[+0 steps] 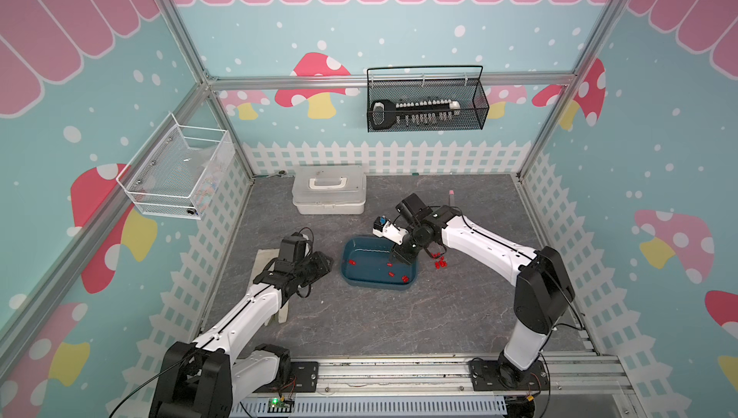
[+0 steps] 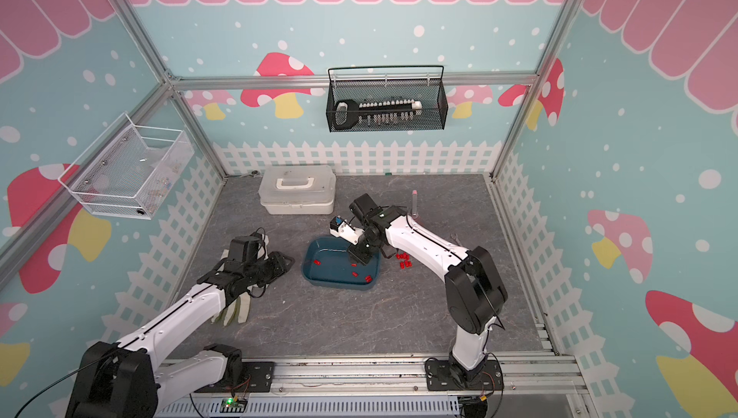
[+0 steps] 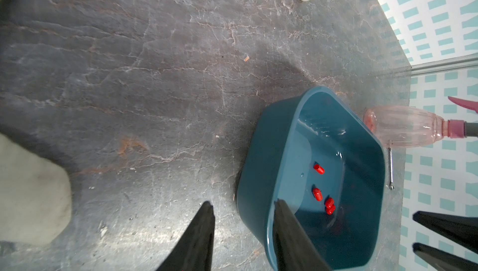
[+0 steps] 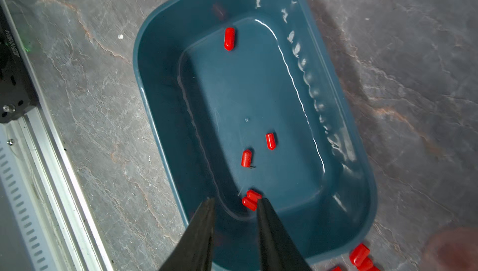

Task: Take the screw protection sleeves out of the storage box
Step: Pick up the screw protection sleeve from the storage box.

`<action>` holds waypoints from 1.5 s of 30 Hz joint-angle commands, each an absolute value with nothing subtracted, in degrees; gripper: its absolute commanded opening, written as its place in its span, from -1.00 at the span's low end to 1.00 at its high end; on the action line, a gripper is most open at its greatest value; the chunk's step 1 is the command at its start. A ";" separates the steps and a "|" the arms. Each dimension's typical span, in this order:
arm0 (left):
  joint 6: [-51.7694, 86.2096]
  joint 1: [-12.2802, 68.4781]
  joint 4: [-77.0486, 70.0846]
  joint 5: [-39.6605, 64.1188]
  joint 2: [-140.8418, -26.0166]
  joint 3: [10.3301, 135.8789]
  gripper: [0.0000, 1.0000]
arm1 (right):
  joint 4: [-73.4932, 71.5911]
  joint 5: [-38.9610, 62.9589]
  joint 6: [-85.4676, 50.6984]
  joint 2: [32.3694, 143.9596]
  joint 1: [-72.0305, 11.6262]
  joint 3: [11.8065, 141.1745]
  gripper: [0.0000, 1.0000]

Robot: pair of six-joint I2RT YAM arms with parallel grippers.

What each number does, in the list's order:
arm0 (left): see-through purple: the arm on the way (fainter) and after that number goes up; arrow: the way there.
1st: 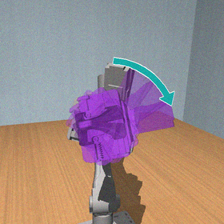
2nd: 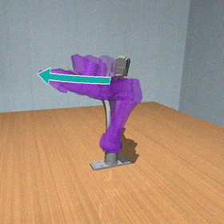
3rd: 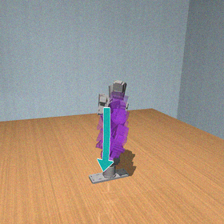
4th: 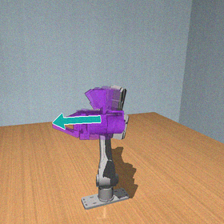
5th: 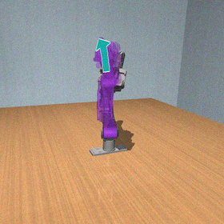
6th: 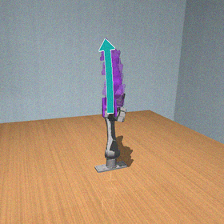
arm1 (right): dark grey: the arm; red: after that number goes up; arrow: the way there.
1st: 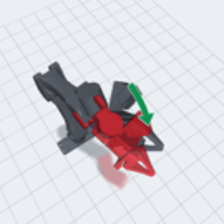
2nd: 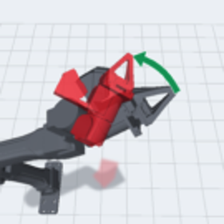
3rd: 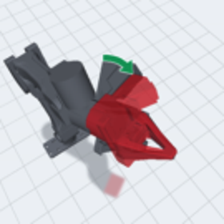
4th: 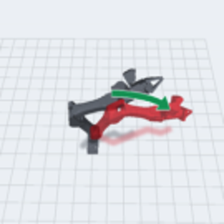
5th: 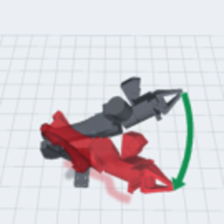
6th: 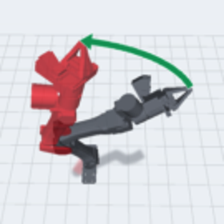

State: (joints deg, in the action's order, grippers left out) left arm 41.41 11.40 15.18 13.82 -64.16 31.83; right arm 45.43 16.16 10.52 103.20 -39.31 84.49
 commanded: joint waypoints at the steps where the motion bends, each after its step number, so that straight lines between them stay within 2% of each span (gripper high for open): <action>1: 41.30 11.86 15.47 12.49 -63.88 31.91 -0.19 | 47.48 14.52 12.86 106.14 -39.41 86.88 -0.35; 18: 39.64 16.94 18.48 7.64 -66.52 35.69 -0.14 | 48.14 12.01 16.00 117.97 -39.45 92.76 -0.35; 32: 38.19 21.13 20.39 4.24 -68.63 38.75 -0.14 | 47.81 10.37 15.64 122.50 -39.50 94.58 -0.35; 45: 37.88 21.85 20.82 3.60 -69.04 39.37 -0.14 | 47.89 9.81 15.72 124.63 -39.79 94.83 -0.42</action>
